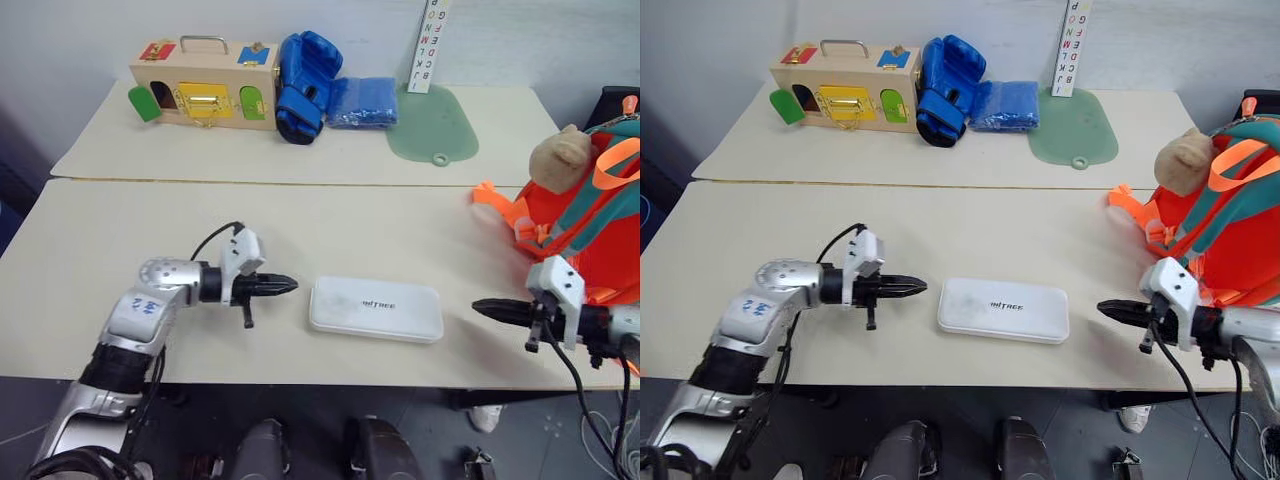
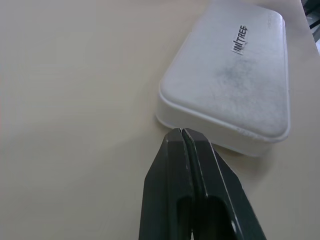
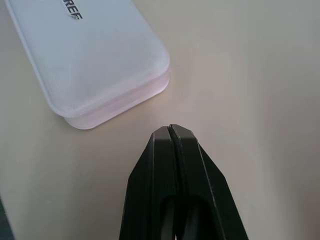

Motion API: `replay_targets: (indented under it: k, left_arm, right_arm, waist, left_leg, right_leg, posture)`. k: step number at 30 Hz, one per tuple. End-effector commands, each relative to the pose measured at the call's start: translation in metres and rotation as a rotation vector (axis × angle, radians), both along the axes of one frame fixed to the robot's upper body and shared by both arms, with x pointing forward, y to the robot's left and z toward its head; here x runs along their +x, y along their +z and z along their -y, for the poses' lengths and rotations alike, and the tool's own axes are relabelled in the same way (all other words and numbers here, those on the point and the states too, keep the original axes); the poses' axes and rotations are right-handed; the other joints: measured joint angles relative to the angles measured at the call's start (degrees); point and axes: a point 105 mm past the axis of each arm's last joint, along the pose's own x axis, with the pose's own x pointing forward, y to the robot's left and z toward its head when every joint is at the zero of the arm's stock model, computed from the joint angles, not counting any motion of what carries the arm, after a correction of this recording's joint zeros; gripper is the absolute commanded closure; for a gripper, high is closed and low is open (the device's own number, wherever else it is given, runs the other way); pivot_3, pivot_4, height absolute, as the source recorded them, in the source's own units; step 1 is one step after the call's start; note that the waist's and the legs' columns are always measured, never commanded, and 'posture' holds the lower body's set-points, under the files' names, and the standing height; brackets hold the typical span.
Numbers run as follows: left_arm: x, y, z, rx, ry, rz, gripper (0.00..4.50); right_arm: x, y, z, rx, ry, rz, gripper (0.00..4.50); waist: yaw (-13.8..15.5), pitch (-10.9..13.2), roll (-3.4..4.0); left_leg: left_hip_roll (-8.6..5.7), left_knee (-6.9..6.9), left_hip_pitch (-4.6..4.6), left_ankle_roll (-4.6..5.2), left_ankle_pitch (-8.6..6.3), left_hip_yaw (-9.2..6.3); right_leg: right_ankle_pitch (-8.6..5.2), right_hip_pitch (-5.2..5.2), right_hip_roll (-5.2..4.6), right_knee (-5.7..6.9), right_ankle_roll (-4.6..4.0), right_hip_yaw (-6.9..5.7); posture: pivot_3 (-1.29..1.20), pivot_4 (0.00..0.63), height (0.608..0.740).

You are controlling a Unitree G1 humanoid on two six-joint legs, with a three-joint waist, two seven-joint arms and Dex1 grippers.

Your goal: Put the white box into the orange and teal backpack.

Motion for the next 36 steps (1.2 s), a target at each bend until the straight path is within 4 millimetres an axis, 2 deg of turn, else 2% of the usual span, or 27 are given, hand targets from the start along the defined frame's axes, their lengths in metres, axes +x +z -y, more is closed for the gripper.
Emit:
replay_targets:
  k: [1,9,14,19,22,27,31,34,36]
  left_arm:
    - [-0.001,0.0,0.01,0.02,-0.042,0.009,4.48]
    - [-0.019,-0.009,0.017,0.037,-0.109,-0.025,4.48]
    - [-0.015,-0.01,0.009,0.024,-0.048,-0.038,4.48]
    - [-0.01,-0.01,-0.003,0.004,0.031,-0.09,4.48]
    - [-0.011,-0.009,-0.011,-0.052,0.093,-0.255,3.91]
    - [-0.021,-0.007,-0.021,-0.071,0.119,-0.51,2.42]
    - [-0.016,0.003,-0.019,-0.172,0.172,-0.723,1.17]
    - [-0.016,0.002,-0.01,-0.194,0.173,-0.799,0.27]
    - [-0.013,-0.001,-0.003,-0.222,0.193,-0.853,0.27]
  right_arm:
    - [0.01,-0.005,-0.003,-0.056,0.013,0.017,4.5]
    - [0.017,-0.008,-0.022,-0.064,0.101,0.017,4.5]
    - [0.022,-0.006,-0.022,-0.065,0.096,0.034,4.5]
    - [0.02,-0.009,-0.016,-0.1,0.111,0.032,4.5]
    - [0.015,-0.01,-0.016,-0.135,0.155,0.035,4.5]
    - [0.012,-0.016,-0.015,-0.226,0.228,0.049,4.5]
    - [0.011,-0.02,-0.017,-0.255,0.261,0.051,4.5]
    - [0.013,-0.021,-0.017,-0.261,0.266,0.055,4.5]
    - [0.013,-0.022,-0.018,-0.265,0.27,0.058,4.5]
  waist:
    - [-0.04,0.0,0.0]
    - [-0.13,0.0,0.0]
    - [0.07,0.0,0.0]
    - [-0.02,0.0,0.0]
    - [-0.05,0.0,0.0]
    - [-0.17,0.0,0.0]
    - [-0.15,0.01,-0.01]
    - [-0.22,0.01,-0.01]
    - [-0.19,0.01,-0.01]
  left_leg:
    - [0.0,0.01,-0.02,-0.01,0.0,0.0]
    - [0.03,0.13,-0.01,-0.05,0.02,0.01]
    - [0.02,0.22,-0.02,-0.04,0.01,-0.03]
    - [0.03,0.28,-0.04,-0.01,-0.01,-0.03]
    - [0.03,0.28,-0.04,-0.01,-0.01,-0.03]
    - [0.04,0.31,-0.04,-0.02,-0.01,-0.04]
    - [0.04,0.42,-0.03,-0.05,-0.01,-0.06]
    - [0.06,0.58,-0.06,-0.06,-0.03,-0.07]
    - [0.06,0.61,-0.04,-0.07,-0.03,-0.06]
  right_leg:
    - [0.0,-0.01,0.0,0.01,0.0,0.0]
    - [0.0,-0.03,-0.01,0.19,0.0,0.02]
    - [-0.01,-0.03,-0.04,0.26,-0.01,0.01]
    - [-0.01,-0.03,-0.05,0.26,-0.01,0.01]
    - [-0.01,-0.03,-0.05,0.27,-0.01,0.0]
    - [-0.01,-0.04,-0.03,0.3,-0.01,0.0]
    - [-0.01,-0.01,-0.02,0.33,0.0,-0.01]
    - [-0.02,0.01,0.0,0.39,0.0,0.0]
    - [-0.02,0.02,0.0,0.42,0.0,0.01]
  posture:
    - [0.0,0.15,0.74]
    - [0.0,0.15,0.74]
    - [0.0,0.15,0.74]
    - [0.0,0.15,0.74]
    - [0.0,0.15,0.74]
    - [0.0,0.15,0.74]
    - [0.0,0.15,0.74]
    - [0.0,0.15,0.74]
    - [0.0,0.15,0.74]
